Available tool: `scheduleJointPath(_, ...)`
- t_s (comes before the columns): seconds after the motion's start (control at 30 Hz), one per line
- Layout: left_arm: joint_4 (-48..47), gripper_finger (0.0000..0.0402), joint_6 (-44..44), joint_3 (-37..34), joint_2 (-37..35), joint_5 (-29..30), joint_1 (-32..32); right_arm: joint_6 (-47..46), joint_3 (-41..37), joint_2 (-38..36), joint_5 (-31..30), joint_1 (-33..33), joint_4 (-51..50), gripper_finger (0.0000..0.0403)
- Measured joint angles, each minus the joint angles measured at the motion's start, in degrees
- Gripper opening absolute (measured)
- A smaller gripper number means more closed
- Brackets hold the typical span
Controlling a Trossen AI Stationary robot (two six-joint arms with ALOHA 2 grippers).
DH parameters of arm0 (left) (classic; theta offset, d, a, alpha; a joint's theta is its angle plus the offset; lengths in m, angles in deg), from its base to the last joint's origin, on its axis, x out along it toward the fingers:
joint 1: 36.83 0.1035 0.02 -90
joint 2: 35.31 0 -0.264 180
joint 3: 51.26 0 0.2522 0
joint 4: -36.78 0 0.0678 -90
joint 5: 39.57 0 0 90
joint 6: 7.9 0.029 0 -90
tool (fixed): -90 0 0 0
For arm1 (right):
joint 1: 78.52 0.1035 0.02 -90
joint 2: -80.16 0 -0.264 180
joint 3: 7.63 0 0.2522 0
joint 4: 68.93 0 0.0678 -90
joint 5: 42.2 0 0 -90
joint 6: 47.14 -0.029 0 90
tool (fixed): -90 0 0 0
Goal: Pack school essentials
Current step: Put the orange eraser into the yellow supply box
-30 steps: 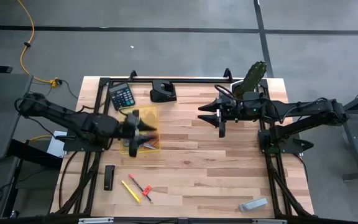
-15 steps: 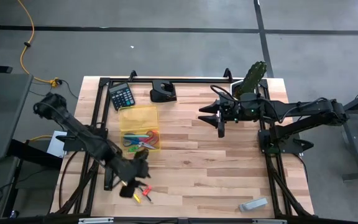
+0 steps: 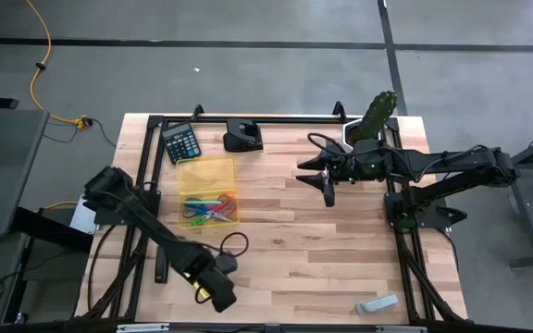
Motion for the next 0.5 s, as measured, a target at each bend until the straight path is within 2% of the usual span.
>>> scheduleJointPath(0.23,-0.64,0.0158,-8.56,0.07,2.94,0.41,-0.13,-0.35,0.0,0.0,0.02,0.0,-1.65,0.0158)
scheduleJointPath(0.5,-1.65,0.0158,-7.71,0.07,2.94,1.37,-0.07,-0.39,0.0,0.0,0.07,0.0,-1.88,0.0158)
